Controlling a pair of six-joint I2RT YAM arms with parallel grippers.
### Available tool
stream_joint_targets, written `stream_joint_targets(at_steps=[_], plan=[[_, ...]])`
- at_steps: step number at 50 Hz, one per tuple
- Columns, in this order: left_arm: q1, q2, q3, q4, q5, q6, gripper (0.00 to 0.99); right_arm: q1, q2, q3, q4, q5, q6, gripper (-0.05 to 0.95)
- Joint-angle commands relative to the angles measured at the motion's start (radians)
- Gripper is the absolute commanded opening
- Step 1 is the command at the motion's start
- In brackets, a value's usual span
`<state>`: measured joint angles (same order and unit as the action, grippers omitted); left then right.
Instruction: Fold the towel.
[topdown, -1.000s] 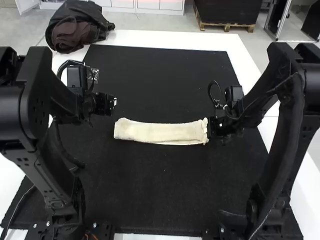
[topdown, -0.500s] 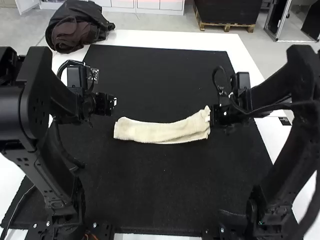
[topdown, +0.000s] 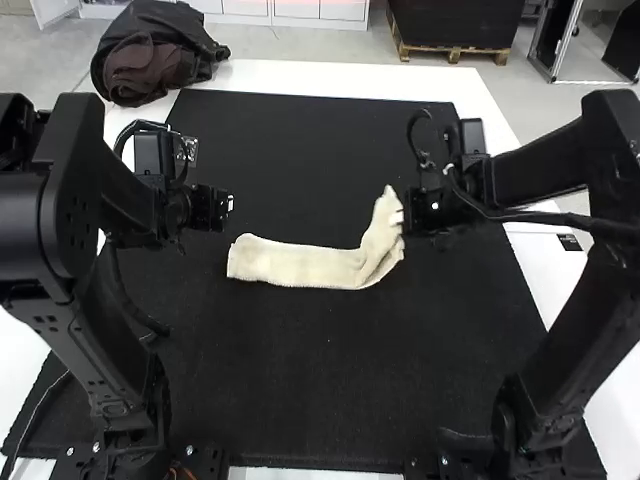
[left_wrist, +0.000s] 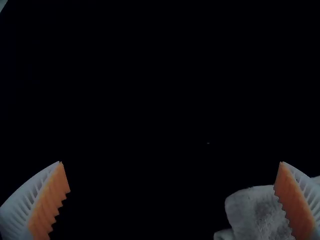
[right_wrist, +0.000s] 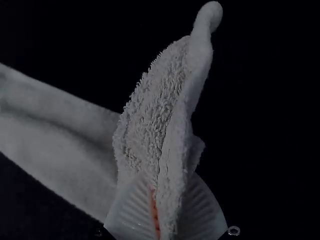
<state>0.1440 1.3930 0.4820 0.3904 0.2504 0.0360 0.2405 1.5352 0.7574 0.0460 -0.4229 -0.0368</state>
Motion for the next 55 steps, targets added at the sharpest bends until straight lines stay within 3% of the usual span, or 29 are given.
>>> stream_joint_targets(at_steps=[1, 19, 28, 55], plan=[[0.008, -0.014, 0.013, 0.011, -0.011, -0.012, 0.957, 0.072, -0.007, 0.04, 0.023, -0.017, 0.054, -0.02], [0.008, -0.012, 0.012, 0.018, -0.017, -0.012, 0.957, 0.26, 0.103, 0.102, 0.101, -0.007, 0.104, -0.02], [0.014, -0.012, 0.0, 0.047, -0.045, -0.004, 0.957, 0.336, 0.174, 0.151, 0.134, 0.007, 0.118, -0.02], [0.161, -0.012, -0.048, 0.122, -0.043, 0.047, 0.957, 0.494, 0.37, 0.361, 0.166, 0.016, 0.158, -0.02]])
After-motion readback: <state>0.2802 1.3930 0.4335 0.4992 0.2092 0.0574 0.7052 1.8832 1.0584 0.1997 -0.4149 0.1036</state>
